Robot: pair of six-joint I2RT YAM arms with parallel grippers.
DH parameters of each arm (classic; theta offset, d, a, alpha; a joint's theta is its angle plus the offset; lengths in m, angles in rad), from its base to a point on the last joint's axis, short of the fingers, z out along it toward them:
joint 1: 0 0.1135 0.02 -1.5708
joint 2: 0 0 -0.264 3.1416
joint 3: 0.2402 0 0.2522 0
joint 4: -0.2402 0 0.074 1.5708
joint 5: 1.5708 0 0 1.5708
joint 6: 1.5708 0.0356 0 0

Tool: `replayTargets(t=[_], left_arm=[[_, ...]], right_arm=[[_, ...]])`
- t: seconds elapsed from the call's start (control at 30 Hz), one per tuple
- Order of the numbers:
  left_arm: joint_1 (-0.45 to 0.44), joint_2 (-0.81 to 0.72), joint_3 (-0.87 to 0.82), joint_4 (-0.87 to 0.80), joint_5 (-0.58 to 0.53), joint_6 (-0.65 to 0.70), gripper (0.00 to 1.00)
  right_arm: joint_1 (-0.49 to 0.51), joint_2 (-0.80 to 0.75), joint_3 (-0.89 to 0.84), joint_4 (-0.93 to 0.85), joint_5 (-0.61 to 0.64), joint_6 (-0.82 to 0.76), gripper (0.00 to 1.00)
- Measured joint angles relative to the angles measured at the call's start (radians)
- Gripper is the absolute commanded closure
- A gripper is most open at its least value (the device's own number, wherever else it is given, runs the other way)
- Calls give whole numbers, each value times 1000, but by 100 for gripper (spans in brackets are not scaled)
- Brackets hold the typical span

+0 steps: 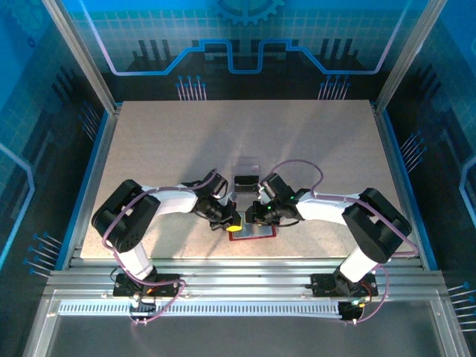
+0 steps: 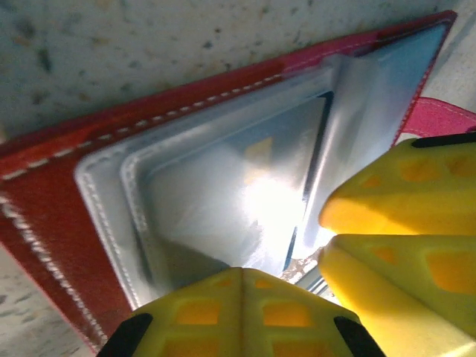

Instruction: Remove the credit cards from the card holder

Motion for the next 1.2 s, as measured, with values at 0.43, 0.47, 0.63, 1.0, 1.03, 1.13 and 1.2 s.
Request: replayTargets(t=[0.43, 0.47, 0.63, 1.0, 1.03, 1.13, 1.2], left_arm=[[-3, 0, 10, -30, -13, 14, 99], [-3, 0, 10, -31, -13, 14, 99], [-3, 0, 10, -33, -15, 14, 98], [-3, 0, 15, -44, -19, 18, 98], [-3, 0, 15, -45, -19, 18, 98], [-3, 0, 15, -45, -21, 18, 98], [-3, 0, 16, -47, -21, 18, 98]], right_arm=[[-5, 31, 0, 16, -27, 4, 79], [-5, 32, 0, 19, -27, 4, 79], [-5, 40, 0, 35, -35, 8, 79], [-5, 51, 0, 23, -30, 11, 79], [-5, 51, 2, 16, -25, 11, 79], [-5, 51, 17, -13, -14, 6, 78], [-5, 51, 23, -29, -6, 2, 78]])
